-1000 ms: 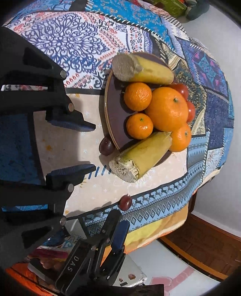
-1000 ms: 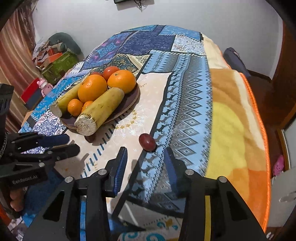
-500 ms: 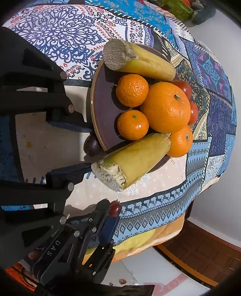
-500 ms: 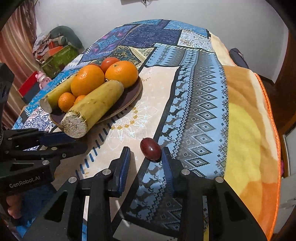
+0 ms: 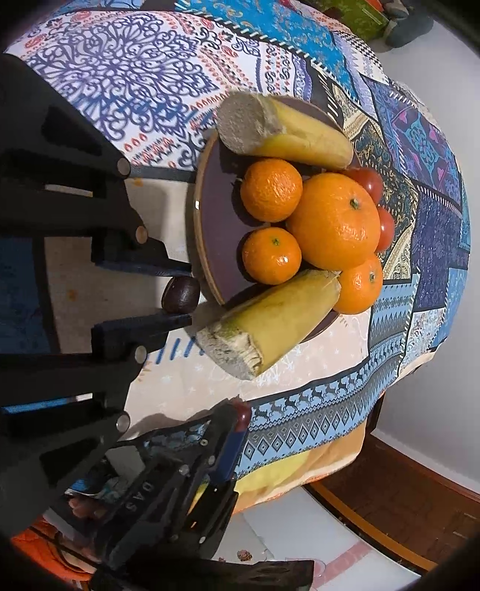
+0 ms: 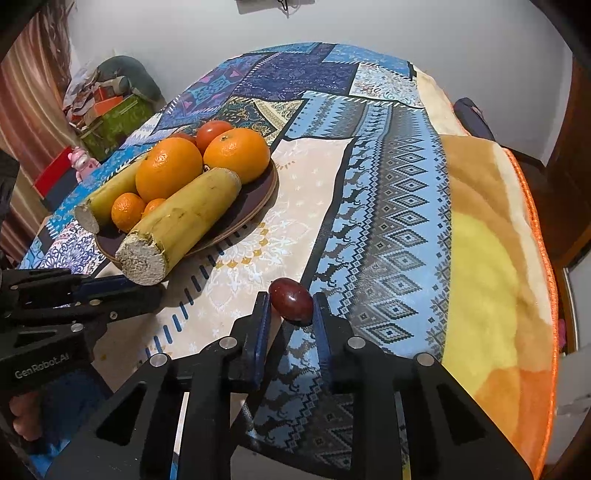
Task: Organize fruits
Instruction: 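Lower both dates onto the purple plate and open both tools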
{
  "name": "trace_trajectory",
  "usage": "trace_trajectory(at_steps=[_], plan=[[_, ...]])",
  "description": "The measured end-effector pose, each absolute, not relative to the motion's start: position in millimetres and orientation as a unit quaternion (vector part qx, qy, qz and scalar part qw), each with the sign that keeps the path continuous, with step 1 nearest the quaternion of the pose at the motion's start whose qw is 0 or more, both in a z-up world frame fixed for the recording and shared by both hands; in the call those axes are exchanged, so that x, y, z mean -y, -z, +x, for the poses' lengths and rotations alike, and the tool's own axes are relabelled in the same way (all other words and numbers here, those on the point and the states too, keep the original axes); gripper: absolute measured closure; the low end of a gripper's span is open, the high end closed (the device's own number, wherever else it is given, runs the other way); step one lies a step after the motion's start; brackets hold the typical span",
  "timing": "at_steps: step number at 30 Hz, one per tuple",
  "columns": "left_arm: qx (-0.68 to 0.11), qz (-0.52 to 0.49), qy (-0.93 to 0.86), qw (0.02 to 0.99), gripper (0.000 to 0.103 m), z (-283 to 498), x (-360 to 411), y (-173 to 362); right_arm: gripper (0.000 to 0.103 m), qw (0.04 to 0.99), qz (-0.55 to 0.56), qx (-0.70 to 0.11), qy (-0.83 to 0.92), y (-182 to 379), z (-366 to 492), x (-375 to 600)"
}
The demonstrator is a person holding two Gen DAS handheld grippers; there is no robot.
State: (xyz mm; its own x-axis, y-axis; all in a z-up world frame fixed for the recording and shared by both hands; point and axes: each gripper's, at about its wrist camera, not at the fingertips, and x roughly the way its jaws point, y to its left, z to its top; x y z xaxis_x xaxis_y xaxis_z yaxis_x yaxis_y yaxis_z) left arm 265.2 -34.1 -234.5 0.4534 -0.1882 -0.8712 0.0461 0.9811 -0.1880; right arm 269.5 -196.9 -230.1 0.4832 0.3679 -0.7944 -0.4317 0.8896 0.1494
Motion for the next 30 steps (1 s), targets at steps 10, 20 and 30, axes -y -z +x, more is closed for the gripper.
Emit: trace_trajectory(at_steps=[10, 20, 30], plan=[[-0.487, -0.063, 0.054, 0.870, 0.084, 241.2, 9.3, 201.8, 0.082, 0.875, -0.034, -0.421, -0.239, 198.8, 259.0, 195.6], [-0.444, -0.064, 0.030, 0.893, 0.084, 245.4, -31.0, 162.8, 0.082, 0.880, -0.036, -0.384, -0.277, 169.0, 255.4, 160.5], [-0.433, -0.051, 0.030, 0.899, 0.084, 270.7, -40.7, 158.8, 0.082, 0.872, -0.053, -0.383, -0.301, 172.1, 270.4, 117.0]])
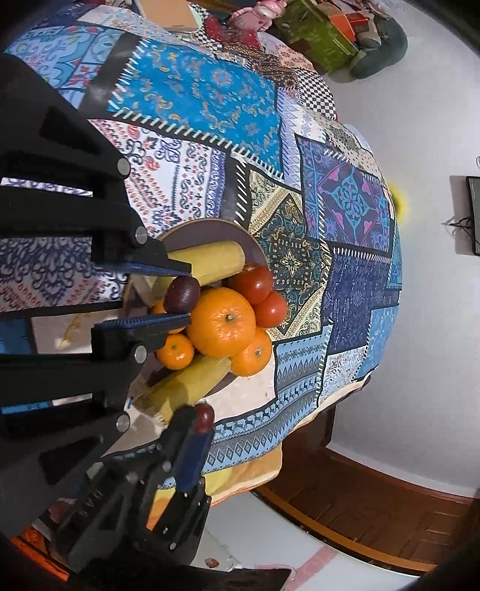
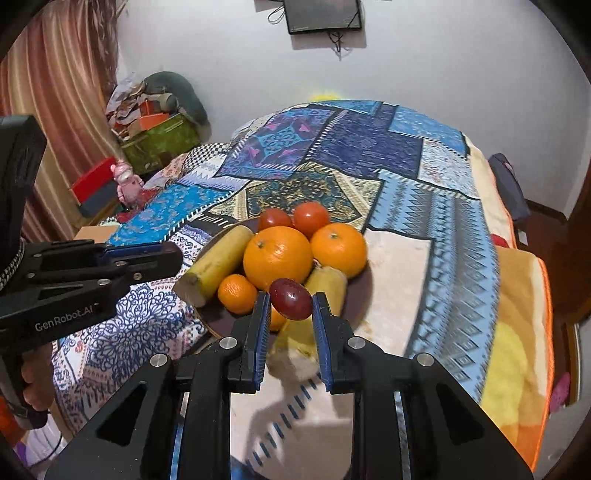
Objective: Organize fruits
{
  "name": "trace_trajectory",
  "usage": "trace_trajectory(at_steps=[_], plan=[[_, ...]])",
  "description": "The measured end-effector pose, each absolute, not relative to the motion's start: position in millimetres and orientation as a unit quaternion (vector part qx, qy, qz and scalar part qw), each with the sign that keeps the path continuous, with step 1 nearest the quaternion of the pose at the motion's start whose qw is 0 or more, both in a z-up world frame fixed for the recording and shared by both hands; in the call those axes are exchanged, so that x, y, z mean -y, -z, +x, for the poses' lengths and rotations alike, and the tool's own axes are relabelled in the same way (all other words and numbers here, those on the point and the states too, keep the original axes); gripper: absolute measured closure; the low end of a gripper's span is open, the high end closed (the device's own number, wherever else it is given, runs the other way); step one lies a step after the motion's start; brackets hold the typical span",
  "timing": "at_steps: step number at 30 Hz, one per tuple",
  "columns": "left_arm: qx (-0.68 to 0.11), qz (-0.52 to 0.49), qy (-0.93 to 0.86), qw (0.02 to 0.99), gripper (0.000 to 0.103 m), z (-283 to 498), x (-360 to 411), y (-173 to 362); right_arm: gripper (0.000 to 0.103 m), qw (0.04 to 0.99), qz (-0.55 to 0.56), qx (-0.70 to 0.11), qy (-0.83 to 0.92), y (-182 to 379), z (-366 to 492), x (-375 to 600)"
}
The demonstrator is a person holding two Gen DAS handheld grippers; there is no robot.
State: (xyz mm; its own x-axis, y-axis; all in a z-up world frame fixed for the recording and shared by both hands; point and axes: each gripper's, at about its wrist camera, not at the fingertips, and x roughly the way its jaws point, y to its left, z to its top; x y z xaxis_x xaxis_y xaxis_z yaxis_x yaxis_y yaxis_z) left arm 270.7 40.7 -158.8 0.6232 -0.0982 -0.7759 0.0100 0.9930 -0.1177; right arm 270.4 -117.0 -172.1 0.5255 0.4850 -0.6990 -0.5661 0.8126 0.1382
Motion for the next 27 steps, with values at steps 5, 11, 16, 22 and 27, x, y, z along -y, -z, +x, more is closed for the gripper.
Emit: trace_trajectory(at_steps=[5, 11, 16, 22, 27], plan=[[-0.437, -0.048, 0.041, 0.897, 0.084, 286.2, -38.3, 166.1, 0.082, 0.866, -0.056, -0.394, -0.303, 180.7, 282.1, 105.1], [-0.448, -0.057, 0.050, 0.891, 0.084, 302.4, -39.3, 178.6, 0.082, 0.861, -0.059, -0.407, -0.298, 189.4, 292.5, 99.7], [-0.452, -0.061, 0.054, 0.888, 0.084, 310.5, -39.8, 185.6, 0.082, 0.858, -0.062, -0.414, -0.297, 195.7, 295.0, 96.1], [-0.454, -0.066, 0.055, 0.887, 0.082, 313.8, -41.9, 189.8, 0.081, 0.859, -0.062, -0.415, -0.295, 197.0, 296.2, 94.8], [-0.453, -0.069, 0.050, 0.888, 0.071, 312.0, -44.7, 188.0, 0.080, 0.859, -0.063, -0.416, -0.292, 196.4, 296.6, 95.6]])
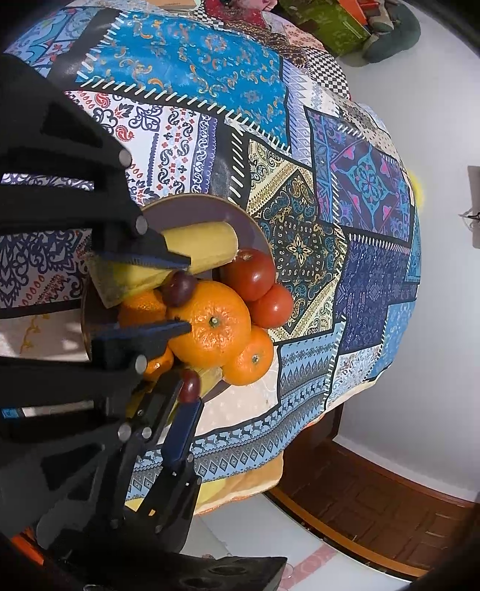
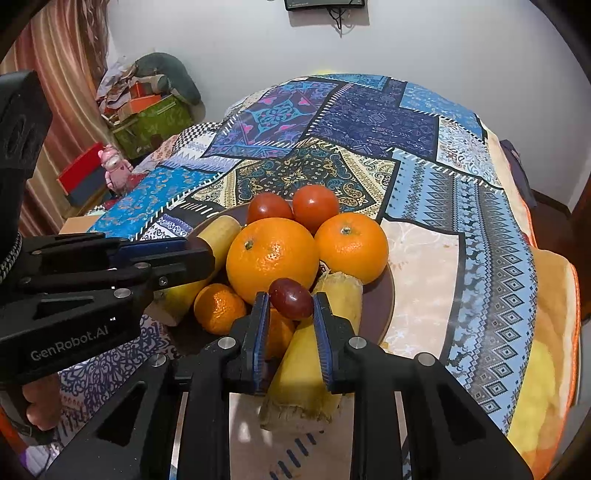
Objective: Organize fruits
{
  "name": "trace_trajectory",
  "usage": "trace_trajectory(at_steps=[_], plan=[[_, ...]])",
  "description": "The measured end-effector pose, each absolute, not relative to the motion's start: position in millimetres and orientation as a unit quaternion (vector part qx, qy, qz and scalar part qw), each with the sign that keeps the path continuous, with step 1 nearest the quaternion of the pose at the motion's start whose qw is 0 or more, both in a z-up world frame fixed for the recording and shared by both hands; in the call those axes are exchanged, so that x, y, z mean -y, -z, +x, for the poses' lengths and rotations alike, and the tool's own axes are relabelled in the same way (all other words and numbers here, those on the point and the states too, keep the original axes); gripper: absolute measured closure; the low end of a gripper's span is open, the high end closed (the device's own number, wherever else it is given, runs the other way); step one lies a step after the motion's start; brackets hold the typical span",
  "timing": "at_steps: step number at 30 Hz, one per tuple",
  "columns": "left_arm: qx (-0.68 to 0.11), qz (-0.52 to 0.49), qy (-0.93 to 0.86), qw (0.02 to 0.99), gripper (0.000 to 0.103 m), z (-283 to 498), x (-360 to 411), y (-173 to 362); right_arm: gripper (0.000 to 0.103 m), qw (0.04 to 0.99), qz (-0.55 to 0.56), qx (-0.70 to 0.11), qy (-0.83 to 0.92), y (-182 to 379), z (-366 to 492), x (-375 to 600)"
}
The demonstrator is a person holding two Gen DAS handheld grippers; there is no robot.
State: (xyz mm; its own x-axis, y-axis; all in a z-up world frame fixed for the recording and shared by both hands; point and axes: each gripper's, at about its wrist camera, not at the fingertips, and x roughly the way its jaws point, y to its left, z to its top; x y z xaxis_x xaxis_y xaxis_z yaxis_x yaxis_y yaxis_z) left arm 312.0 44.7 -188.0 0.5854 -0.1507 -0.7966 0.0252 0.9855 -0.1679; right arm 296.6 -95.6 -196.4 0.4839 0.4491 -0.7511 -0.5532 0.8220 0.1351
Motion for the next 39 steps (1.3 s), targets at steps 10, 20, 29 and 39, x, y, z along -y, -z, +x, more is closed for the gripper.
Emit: trace_trajectory(at_steps=[10, 20, 29, 39], plan=[[-0.401, -0.067, 0.042, 0.913, 0.067, 279.9, -45.6, 143.6, 0.069, 0.877, -0.044, -0.387, -0.281, 163.4, 281.3, 114.0], [-0.262, -0.046, 0.026, 0.963, 0.067, 192.3, -38.3, 42.9, 0.069, 0.918, -0.016, -0.285, -0.276, 72.2, 220.3, 144.7], [-0.161, -0.036, 0.021, 0.986, 0.063, 103.9, -32.2, -21.5, 0.069, 0.940, 0.010, -0.187, -0.285, 7.9, 141.1, 163.0], [-0.103, -0.019, 0.012, 0.994, 0.034, 45.5, -24.4, -42.5, 0.046, 0.953, 0.014, -0.128, -0.275, -12.3, 89.2, 164.4]])
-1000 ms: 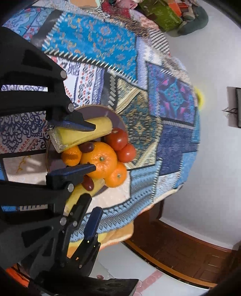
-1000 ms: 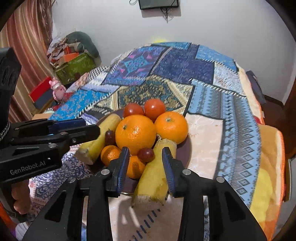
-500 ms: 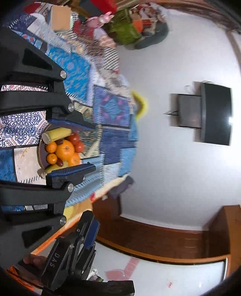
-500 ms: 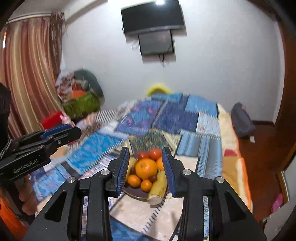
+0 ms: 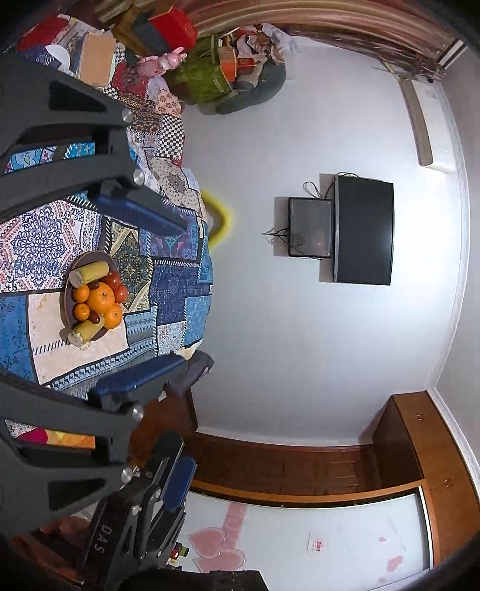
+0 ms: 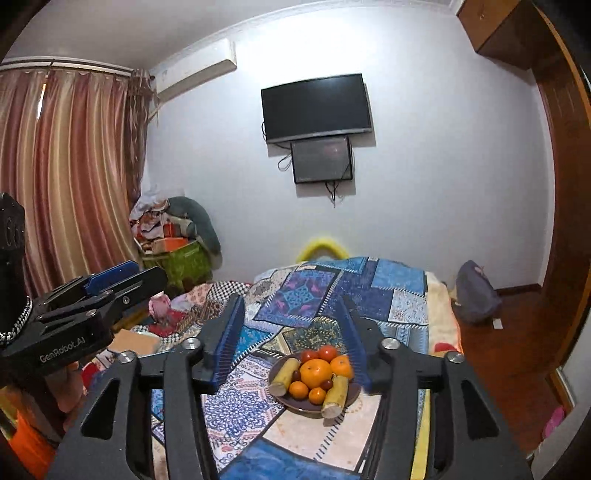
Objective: Organize fruits
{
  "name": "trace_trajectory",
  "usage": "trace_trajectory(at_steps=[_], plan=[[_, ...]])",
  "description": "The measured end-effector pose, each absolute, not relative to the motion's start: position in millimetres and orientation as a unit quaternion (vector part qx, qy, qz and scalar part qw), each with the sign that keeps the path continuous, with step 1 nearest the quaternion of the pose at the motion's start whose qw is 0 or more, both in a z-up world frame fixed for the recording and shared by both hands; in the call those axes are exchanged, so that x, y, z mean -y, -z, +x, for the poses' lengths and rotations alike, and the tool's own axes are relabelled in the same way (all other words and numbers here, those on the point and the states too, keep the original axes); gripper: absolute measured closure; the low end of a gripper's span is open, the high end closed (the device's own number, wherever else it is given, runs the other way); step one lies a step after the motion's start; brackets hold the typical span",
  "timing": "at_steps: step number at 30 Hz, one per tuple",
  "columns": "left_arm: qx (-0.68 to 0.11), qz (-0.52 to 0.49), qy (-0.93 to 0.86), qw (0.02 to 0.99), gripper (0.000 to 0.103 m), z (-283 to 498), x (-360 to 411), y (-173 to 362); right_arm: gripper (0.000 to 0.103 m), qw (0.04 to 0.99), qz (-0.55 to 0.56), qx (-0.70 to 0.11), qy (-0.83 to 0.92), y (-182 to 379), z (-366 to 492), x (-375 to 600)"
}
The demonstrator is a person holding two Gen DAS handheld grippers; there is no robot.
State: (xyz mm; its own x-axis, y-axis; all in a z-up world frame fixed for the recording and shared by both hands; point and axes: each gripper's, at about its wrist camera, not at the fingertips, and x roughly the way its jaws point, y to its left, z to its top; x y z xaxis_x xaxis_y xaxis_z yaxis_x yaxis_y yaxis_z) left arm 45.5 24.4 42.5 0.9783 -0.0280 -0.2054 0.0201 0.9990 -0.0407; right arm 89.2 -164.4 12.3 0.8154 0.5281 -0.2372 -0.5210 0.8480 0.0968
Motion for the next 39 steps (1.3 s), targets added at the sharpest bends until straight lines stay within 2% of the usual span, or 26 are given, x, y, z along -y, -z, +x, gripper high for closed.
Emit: trace_trajectory(at_steps=[3, 4, 8, 13, 19, 39], plan=[[-0.100, -0.016, 0.010, 0.995, 0.026, 39.8, -24.9, -41.9, 0.032, 0.957, 0.012, -0.120, -0.264, -11.3, 84.1, 163.9], [-0.099, -0.015, 0.008, 0.995, 0.020, 37.0, -24.6, -41.8, 0.027, 0.958, 0.012, -0.118, -0.261, -10.7, 83.1, 163.2], [-0.096, -0.019, 0.008, 0.995, 0.006, 29.7, -25.7, -40.0, 0.016, 0.962, 0.010, -0.112, -0.249, -10.2, 80.4, 162.6], [-0.091, -0.013, -0.003, 0.996, 0.000, 24.6, -25.0, -37.6, 0.004, 0.966, 0.011, -0.105, -0.238, -10.3, 73.5, 165.1], [-0.097, -0.020, -0.003, 0.995, 0.000, 24.8, -27.1, -33.5, 0.000, 0.968, 0.004, -0.100, -0.229, -8.3, 66.1, 165.1], [-0.099, -0.021, 0.001, 0.995, 0.000, 25.8, -25.9, -33.7, 0.000, 0.971, 0.009, -0.098, -0.217, -10.4, 60.0, 170.3]])
